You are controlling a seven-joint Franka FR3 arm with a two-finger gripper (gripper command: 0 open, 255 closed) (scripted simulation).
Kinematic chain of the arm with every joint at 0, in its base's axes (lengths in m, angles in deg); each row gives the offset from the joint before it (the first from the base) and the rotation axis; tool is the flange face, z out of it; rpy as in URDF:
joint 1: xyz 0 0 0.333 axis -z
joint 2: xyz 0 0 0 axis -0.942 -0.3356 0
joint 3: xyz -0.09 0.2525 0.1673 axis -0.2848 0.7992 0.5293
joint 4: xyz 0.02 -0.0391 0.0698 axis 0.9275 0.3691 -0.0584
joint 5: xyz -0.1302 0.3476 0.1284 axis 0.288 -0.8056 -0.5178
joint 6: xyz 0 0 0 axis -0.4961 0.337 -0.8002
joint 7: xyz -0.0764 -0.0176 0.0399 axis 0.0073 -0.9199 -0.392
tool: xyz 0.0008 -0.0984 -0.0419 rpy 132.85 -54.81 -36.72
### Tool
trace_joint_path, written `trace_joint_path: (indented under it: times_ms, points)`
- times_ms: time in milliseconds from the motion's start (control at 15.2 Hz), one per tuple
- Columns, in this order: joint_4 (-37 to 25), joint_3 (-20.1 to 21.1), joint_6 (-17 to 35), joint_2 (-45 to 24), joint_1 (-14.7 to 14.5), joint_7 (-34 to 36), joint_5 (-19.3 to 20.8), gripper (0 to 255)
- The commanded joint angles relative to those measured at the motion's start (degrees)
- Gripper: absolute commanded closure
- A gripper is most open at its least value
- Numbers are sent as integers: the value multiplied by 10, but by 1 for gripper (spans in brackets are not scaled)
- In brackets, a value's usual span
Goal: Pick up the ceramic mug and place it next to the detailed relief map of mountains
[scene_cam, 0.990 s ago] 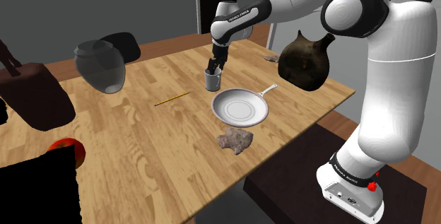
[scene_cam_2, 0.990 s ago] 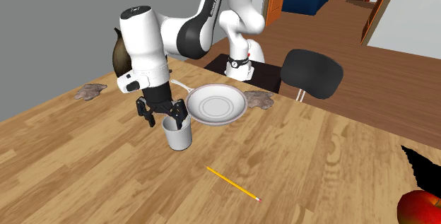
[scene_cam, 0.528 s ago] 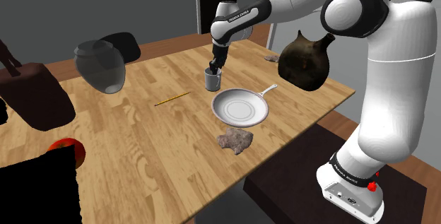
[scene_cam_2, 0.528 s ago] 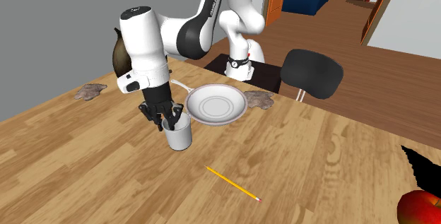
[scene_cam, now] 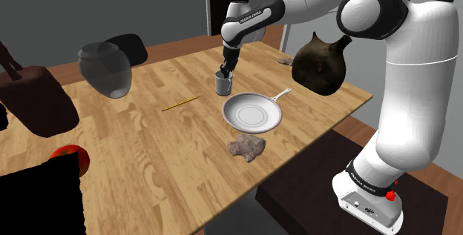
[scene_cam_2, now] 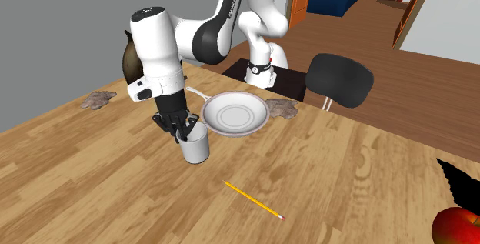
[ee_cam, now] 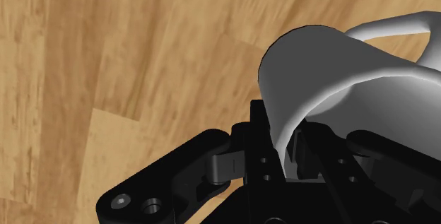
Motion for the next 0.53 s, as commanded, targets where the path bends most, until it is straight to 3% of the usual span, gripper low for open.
trace_joint_path:
  times_ms: [0, 462]
  points:
    - [-3, 0, -6, 3, 0, 1, 0, 255]
    - [-27, -1, -51, 25, 0, 5, 3, 255]
